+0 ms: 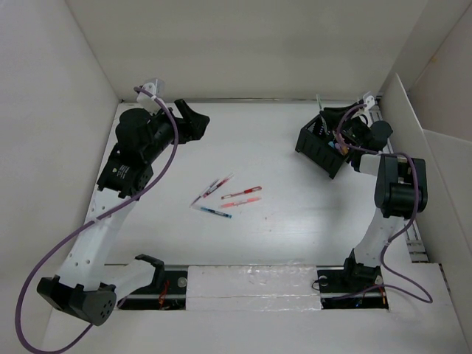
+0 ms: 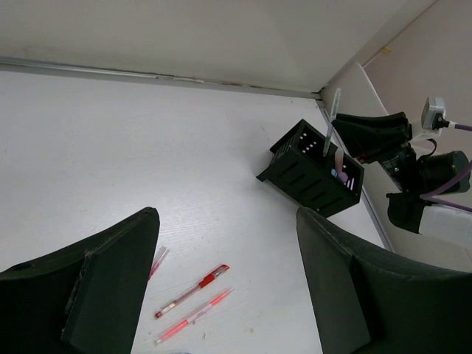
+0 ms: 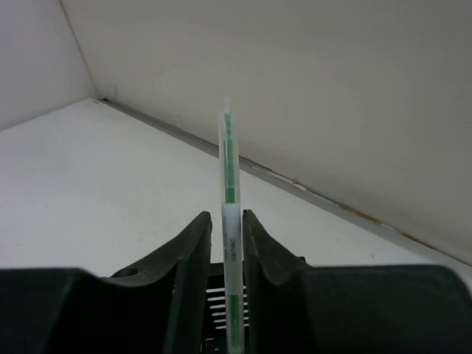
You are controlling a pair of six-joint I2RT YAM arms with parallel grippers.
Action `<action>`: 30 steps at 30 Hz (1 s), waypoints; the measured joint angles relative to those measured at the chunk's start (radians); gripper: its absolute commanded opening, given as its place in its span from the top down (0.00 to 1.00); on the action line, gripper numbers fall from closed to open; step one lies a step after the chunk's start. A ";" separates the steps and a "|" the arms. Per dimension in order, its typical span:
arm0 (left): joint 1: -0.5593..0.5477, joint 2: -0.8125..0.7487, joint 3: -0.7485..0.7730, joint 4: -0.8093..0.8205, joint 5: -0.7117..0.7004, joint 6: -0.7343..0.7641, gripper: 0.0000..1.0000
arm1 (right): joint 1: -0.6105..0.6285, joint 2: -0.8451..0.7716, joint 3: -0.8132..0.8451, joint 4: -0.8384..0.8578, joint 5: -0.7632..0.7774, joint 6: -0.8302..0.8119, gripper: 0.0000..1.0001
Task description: Organize the desk
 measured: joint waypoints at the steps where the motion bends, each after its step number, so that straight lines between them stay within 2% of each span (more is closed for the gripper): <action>1: 0.000 0.000 -0.002 0.000 0.000 0.000 0.29 | 0.000 0.000 0.000 -0.007 0.000 -0.008 0.60; 2: 0.000 0.000 -0.003 0.000 0.000 0.000 0.29 | 0.000 0.000 0.000 -0.008 0.000 -0.008 0.60; 7: 0.000 0.000 -0.003 0.001 0.001 -0.002 0.29 | 0.000 -0.004 0.000 -0.069 0.000 -0.052 0.45; 12: 0.000 0.000 -0.003 0.001 0.000 -0.002 0.29 | 0.002 -0.063 0.011 -0.205 -0.001 -0.126 0.44; 14: 0.000 -0.002 -0.003 0.000 0.000 -0.002 0.29 | 0.009 -0.111 0.028 -0.282 -0.001 -0.167 0.48; 15: 0.000 -0.002 -0.003 0.000 0.000 -0.002 0.29 | 0.015 -0.139 0.039 -0.316 0.002 -0.193 0.56; 17: 0.000 -0.005 0.000 -0.004 -0.001 -0.001 0.29 | 0.037 -0.205 0.059 -0.406 0.007 -0.254 0.65; 18: 0.000 -0.007 0.003 -0.010 -0.002 -0.001 0.29 | 0.055 -0.242 0.068 -0.452 0.011 -0.292 0.76; 21: 0.000 -0.017 0.018 -0.026 -0.009 0.000 0.29 | 0.151 -0.354 0.089 -0.626 0.047 -0.427 0.93; 24: 0.000 -0.038 0.031 -0.043 -0.019 0.000 0.29 | 0.294 -0.447 0.095 -0.798 0.092 -0.569 1.00; 30: 0.000 -0.108 0.034 -0.079 -0.044 0.000 0.29 | 0.641 -0.521 0.057 -1.099 0.204 -0.786 1.00</action>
